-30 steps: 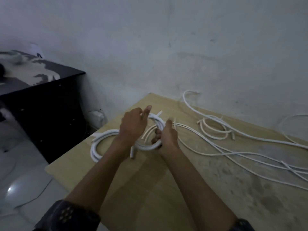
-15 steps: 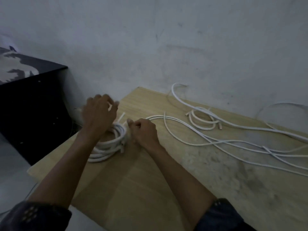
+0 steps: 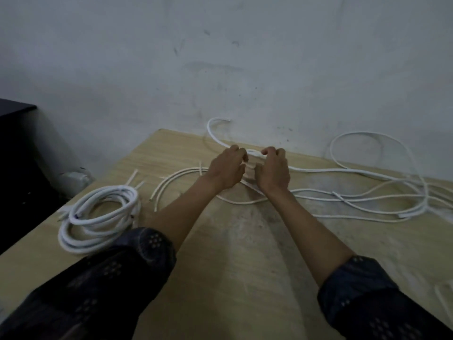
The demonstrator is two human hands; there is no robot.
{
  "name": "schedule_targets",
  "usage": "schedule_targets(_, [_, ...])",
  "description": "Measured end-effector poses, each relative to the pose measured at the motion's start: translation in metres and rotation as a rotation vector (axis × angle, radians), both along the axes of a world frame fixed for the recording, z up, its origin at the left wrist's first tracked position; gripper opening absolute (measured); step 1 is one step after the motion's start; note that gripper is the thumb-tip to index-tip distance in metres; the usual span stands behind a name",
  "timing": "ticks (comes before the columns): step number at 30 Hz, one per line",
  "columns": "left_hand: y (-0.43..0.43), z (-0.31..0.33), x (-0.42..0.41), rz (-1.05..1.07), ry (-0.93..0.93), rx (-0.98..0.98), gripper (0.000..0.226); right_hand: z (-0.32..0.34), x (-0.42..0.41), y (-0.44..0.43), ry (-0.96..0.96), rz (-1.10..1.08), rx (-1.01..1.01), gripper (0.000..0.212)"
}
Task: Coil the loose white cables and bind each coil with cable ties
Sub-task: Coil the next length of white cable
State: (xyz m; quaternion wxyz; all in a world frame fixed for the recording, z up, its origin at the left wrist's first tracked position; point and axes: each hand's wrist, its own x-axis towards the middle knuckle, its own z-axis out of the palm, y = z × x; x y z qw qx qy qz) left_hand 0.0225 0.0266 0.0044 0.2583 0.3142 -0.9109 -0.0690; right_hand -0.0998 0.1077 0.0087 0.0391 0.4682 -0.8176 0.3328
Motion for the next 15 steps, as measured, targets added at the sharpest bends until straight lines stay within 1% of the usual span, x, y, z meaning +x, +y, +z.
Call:
schedule_targets(2, [0.001,-0.007,-0.016,0.057,-0.028,-0.085,0.037,0.0,-0.022,0.003,0.081,-0.067,0.108,0.036])
schedule_targets(4, [0.0,-0.009,-0.027,0.123,-0.075,-0.148,0.051,0.002,-0.042,0.004,0.102,-0.089,0.264,0.032])
schedule_targets(5, [-0.002,-0.01,-0.031,0.141,-0.099,-0.149,0.054,0.004,-0.049,0.005,0.089,-0.092,0.299,0.029])
schedule_targets(7, [-0.01,-0.01,-0.032,0.153,-0.089,-0.143,0.049,0.008,-0.062,0.007,0.075,-0.081,0.273,0.023])
schedule_targets(9, [-0.022,-0.01,-0.028,0.144,0.029,-0.183,0.046,0.013,-0.072,0.01,0.065,-0.035,0.152,0.023])
schedule_targets(12, [-0.034,0.002,-0.024,0.104,0.221,-0.292,0.036,0.029,-0.085,0.019,0.045,0.111,-0.155,0.025])
schedule_targets(15, [-0.036,0.039,-0.022,0.111,0.383,-0.432,0.028,0.056,-0.091,0.033,-0.08,0.205,-0.382,0.027])
